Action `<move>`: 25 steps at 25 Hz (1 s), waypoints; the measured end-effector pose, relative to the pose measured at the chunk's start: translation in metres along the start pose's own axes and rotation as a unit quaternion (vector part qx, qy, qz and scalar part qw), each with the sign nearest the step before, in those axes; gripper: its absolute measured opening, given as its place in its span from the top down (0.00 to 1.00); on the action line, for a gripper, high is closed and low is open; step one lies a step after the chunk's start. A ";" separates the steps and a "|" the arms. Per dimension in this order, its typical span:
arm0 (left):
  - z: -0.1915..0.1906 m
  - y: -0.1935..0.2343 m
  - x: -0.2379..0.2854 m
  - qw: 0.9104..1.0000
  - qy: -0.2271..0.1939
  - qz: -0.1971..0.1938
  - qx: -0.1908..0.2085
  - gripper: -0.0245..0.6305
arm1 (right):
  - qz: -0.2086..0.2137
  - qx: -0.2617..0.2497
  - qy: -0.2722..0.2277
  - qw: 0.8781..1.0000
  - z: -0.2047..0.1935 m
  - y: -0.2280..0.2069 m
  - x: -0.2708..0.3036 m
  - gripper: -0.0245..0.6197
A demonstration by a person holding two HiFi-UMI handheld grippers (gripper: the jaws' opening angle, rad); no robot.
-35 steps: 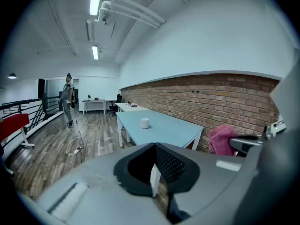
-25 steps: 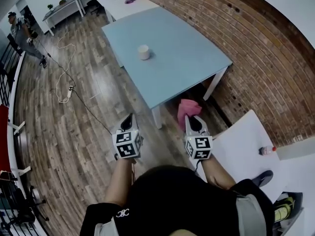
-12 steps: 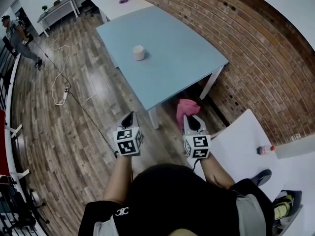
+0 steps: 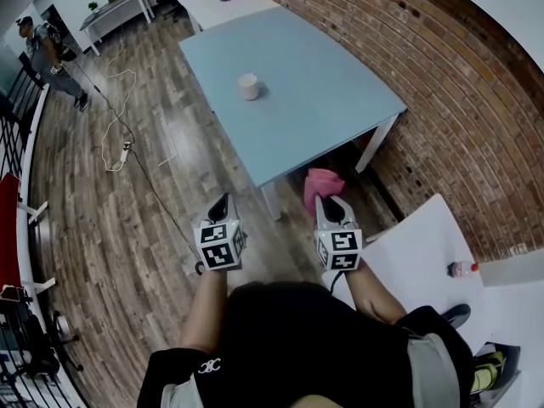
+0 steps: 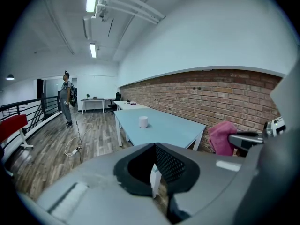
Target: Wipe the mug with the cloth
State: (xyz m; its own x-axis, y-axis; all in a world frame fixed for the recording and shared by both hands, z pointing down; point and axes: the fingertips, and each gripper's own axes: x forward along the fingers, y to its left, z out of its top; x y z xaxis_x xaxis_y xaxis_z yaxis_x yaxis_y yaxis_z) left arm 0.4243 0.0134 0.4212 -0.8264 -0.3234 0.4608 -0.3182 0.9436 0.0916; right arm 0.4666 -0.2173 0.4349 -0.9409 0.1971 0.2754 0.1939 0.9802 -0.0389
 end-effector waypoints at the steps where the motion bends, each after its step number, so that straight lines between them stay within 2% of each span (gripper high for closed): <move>1: -0.001 0.001 0.000 1.000 0.001 0.003 0.001 0.96 | 0.001 0.001 0.001 1.000 0.000 0.000 0.002 0.91; 7: -0.005 0.024 0.009 1.000 -0.002 0.018 -0.017 0.96 | 0.008 -0.002 0.015 1.000 -0.006 0.005 0.021 0.91; 12: -0.004 0.055 0.038 0.999 0.000 0.017 -0.034 0.96 | 0.005 -0.027 0.018 0.999 -0.003 0.015 0.057 0.91; 17: 0.014 0.099 0.072 0.999 -0.005 0.015 -0.052 0.96 | 0.004 -0.044 0.023 0.999 0.006 0.031 0.099 0.91; 25: 0.048 0.168 0.121 0.999 0.005 -0.003 -0.049 0.96 | -0.030 -0.035 0.035 0.998 0.028 0.047 0.165 0.91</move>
State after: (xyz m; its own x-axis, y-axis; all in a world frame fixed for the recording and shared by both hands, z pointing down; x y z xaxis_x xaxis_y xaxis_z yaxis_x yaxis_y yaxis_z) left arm 0.2487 0.1299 0.4497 -0.8194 -0.3294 0.4691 -0.2759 0.9440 0.1809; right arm 0.3124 -0.1382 0.4520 -0.9303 0.1342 0.3414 0.1592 0.9862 0.0462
